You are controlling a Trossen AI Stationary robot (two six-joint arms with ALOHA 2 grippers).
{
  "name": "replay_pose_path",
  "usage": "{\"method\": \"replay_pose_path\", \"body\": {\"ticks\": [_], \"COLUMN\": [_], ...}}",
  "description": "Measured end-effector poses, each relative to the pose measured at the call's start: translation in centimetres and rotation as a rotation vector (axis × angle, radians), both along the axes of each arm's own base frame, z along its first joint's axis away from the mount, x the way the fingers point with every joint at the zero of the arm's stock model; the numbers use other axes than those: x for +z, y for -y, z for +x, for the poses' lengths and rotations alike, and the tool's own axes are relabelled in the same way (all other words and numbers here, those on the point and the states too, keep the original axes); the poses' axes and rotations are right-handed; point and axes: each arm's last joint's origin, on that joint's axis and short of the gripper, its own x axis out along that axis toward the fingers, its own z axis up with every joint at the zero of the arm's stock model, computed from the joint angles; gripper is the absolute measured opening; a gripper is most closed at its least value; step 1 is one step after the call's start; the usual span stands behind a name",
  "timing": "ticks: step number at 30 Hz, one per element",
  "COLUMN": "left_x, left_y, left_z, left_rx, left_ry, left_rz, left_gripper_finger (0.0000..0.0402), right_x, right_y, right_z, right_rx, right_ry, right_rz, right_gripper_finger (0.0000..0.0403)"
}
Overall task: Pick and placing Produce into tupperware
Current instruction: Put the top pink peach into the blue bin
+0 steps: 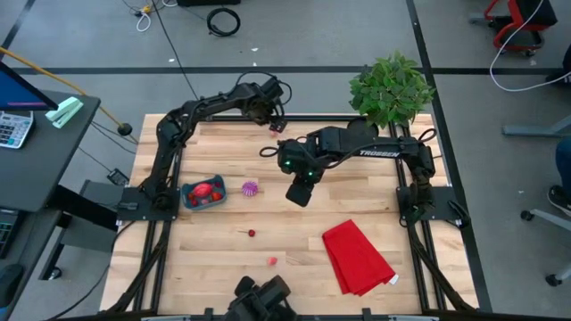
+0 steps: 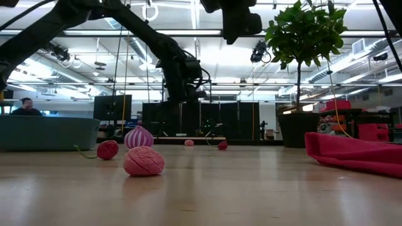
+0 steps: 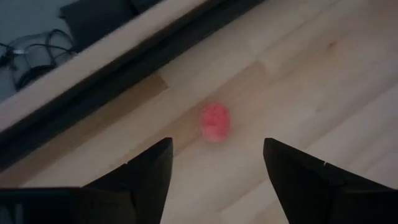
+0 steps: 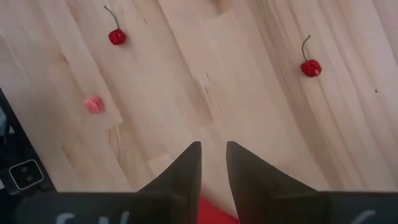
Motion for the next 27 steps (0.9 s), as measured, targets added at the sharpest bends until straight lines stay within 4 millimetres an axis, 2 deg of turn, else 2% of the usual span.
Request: {"method": "replay_pose_path", "body": {"ticks": [2,7,13,27], "left_x": [-0.4,-3.0,-4.9,-5.1], "left_y": [0.0,0.0,-0.2,-1.4], "left_z": [0.1,0.3,0.4,0.6], "left_rx": [-0.014,0.007,0.008,0.036], "left_ry": [0.028,-0.004,-0.04,0.025], "left_rz": [-0.054,-0.154,-0.187,-0.127], "left_gripper_finger": [0.025,0.0242,0.024,0.0233], "right_x": [0.0,0.0,0.0,0.0], "right_y": [0.0,0.0,0.0,0.0], "right_z": [0.0,0.2,0.2,0.3], "right_rx": [0.009,0.018,0.019,0.045], "right_ry": [0.006,0.016,0.02,0.029], "right_rz": [-0.003,-0.006,-0.006,-0.014], "right_gripper_finger": [0.0083,0.0083,0.0083,0.0083]}}
